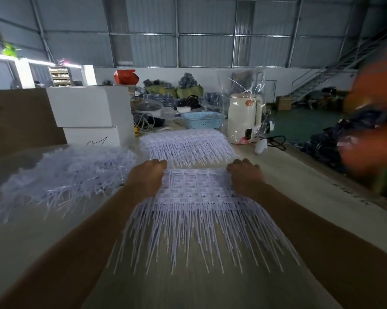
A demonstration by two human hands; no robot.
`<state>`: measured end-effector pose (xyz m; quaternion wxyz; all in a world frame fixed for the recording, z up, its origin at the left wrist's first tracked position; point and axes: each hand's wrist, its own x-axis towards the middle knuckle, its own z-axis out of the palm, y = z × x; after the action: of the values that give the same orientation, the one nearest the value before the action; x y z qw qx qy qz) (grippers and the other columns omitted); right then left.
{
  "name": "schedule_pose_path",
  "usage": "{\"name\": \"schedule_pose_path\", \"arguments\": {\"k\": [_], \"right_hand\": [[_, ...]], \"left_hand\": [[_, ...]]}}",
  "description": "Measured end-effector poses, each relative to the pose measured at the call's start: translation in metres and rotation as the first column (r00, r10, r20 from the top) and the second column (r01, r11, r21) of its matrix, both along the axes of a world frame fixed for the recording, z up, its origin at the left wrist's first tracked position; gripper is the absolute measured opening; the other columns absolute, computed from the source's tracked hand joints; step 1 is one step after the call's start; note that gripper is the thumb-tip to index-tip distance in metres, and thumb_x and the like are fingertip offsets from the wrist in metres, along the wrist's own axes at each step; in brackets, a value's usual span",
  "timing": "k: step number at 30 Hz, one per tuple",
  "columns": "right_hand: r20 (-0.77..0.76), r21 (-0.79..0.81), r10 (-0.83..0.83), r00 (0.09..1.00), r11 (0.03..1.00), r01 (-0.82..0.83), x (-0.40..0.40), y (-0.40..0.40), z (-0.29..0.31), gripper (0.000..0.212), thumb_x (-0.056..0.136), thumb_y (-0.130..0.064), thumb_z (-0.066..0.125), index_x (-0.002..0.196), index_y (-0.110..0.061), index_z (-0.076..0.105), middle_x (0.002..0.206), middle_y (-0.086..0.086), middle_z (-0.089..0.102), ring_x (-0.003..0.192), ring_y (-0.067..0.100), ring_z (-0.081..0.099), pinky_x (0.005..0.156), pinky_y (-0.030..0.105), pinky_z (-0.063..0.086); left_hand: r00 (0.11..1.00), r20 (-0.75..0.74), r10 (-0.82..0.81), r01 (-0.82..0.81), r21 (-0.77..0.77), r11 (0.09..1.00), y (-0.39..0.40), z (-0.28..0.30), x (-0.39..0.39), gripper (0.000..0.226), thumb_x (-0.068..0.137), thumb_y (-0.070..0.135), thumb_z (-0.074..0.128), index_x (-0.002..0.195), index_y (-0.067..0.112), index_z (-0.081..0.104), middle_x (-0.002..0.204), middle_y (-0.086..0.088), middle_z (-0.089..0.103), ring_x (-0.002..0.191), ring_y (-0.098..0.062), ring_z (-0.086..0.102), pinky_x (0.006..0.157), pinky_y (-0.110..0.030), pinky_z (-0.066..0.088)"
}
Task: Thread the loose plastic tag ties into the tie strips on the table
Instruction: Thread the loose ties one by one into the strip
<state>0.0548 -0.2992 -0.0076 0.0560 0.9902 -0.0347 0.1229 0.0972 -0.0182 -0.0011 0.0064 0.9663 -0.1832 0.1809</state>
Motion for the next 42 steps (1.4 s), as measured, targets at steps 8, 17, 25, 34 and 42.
{"name": "schedule_pose_path", "arguments": {"k": [8,17,25,34,42], "right_hand": [[0.128,0.393,0.082,0.988,0.911,-0.127,-0.018,0.001,0.043,0.029,0.088,-0.001,0.046,0.112,-0.01,0.061,0.114,0.009,0.062,0.107,0.027,0.056,0.093,0.049,0.05],[0.219,0.523,0.426,0.878,0.708,-0.474,-0.09,0.007,0.042,0.024,0.098,-0.014,0.059,0.121,-0.015,0.069,0.109,-0.001,0.065,0.095,0.009,0.062,0.076,0.02,0.042],[0.264,0.334,0.585,0.767,0.69,-0.642,-0.114,0.043,-0.021,0.018,0.092,-0.005,0.066,0.11,-0.006,0.07,0.092,0.002,0.053,0.085,0.018,0.049,0.076,0.031,0.036],[0.351,0.406,0.596,0.722,0.598,-0.691,-0.131,0.069,-0.021,0.022,0.091,-0.008,0.07,0.113,-0.006,0.068,0.103,0.008,0.056,0.091,0.015,0.054,0.08,0.012,0.039],[0.212,0.516,0.561,0.801,0.631,-0.579,-0.142,0.025,-0.012,0.01,0.099,-0.015,0.06,0.103,-0.009,0.067,0.09,0.002,0.063,0.082,0.018,0.057,0.077,0.041,0.048]], "left_hand": [[0.995,0.09,-0.05,0.067,-0.186,0.98,0.01,0.06,-0.034,0.017,0.1,0.019,0.053,0.115,0.024,0.058,0.112,-0.006,0.066,0.094,-0.027,0.06,0.072,-0.035,0.044],[0.968,-0.061,-0.245,0.202,-0.396,0.896,0.092,0.067,-0.104,0.022,0.088,0.023,0.074,0.088,0.042,0.062,0.088,0.015,0.068,0.082,-0.009,0.066,0.078,-0.035,0.054],[0.979,0.054,-0.194,0.201,-0.313,0.928,0.101,-0.004,-0.138,0.037,0.084,0.037,0.055,0.116,0.029,0.07,0.122,0.01,0.069,0.116,-0.022,0.061,0.1,-0.047,0.045],[0.816,-0.214,-0.536,0.444,-0.361,0.82,-0.004,-0.001,-0.14,0.034,0.093,0.042,0.064,0.124,0.032,0.058,0.092,0.007,0.067,0.082,-0.011,0.063,0.078,-0.037,0.054],[0.854,-0.03,-0.519,0.462,-0.414,0.785,0.003,-0.016,-0.133,0.019,0.096,0.023,0.061,0.114,0.025,0.067,0.103,0.004,0.067,0.093,-0.017,0.061,0.081,-0.042,0.051]]}}
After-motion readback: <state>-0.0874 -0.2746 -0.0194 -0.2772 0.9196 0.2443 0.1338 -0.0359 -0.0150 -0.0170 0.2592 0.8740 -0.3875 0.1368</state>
